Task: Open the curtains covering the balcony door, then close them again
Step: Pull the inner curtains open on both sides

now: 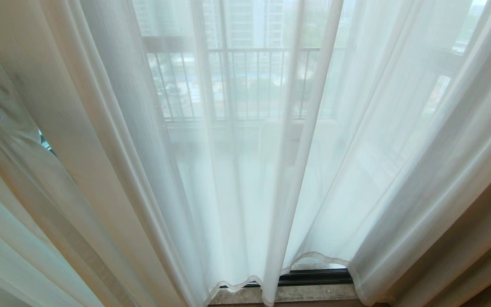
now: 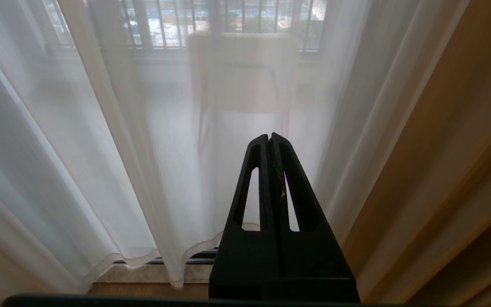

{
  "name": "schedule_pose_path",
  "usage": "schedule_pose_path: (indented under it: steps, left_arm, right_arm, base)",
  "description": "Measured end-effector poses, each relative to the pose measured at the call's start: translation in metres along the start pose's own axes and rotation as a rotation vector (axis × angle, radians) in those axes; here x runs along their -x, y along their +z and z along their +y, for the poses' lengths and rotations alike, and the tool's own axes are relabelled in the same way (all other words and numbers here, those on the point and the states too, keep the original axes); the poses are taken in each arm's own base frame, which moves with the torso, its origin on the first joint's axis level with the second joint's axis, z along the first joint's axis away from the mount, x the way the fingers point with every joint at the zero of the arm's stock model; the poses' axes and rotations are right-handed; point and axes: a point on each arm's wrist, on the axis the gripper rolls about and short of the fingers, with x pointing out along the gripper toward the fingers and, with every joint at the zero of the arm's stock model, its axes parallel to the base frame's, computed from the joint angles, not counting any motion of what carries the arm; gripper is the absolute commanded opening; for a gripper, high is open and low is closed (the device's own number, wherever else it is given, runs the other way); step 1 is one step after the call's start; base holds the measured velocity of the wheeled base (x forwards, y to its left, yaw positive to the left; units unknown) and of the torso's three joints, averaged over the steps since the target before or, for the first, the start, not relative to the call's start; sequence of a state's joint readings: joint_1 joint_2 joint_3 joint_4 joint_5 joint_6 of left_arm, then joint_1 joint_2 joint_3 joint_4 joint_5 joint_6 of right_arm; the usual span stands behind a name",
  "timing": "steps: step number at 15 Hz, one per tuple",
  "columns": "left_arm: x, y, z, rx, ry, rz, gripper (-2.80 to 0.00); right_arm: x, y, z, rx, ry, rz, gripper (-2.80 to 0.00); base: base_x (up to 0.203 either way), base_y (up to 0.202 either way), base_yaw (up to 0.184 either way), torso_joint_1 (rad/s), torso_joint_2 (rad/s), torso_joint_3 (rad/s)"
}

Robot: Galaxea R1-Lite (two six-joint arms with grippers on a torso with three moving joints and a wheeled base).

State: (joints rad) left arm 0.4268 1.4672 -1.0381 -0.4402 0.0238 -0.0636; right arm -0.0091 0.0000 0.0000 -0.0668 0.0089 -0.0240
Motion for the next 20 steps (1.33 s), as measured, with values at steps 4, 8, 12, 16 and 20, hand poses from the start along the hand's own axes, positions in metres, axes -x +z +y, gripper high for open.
schedule_pose_path:
  steps: [4, 8, 12, 16, 20]
  left_arm:
    - [0.0018, 0.0011, -0.0025, -0.001, -0.009, -0.005, -2.8]
    - [0.0032, 0.0018, -0.0035, -0.001, -0.012, -0.008, -2.8]
    - [0.0036, 0.0021, -0.004, -0.001, -0.014, -0.009, -2.8]
    - [0.0037, 0.0021, -0.0038, -0.001, -0.013, -0.008, -2.8]
    - [0.0038, 0.002, -0.0041, -0.003, -0.013, -0.008, -2.8]
  right_arm:
    - [0.0, 0.0, 0.0, 0.0, 0.0, 0.0, -2.8]
    - [0.0, 0.0, 0.0, 0.0, 0.0, 0.0, -2.8]
    - [0.0, 0.0, 0.0, 0.0, 0.0, 0.0, -2.8]
    - [0.0, 0.0, 0.0, 0.0, -0.001, 0.0, -2.8]
    - [0.0, 0.0, 0.0, 0.0, 0.0, 0.0, -2.8]
  base:
    - [0.0, 0.0, 0.0, 0.0, 0.0, 0.0]
    - [0.0, 0.0, 0.0, 0.0, 0.0, 0.0]
    - [0.002, 0.056, -0.001, -0.001, 0.0, 0.0]
    - [0.0, 0.187, 0.0, 0.004, 0.0, 0.003]
    - [0.0, 0.19, 0.001, 0.002, 0.0, 0.001]
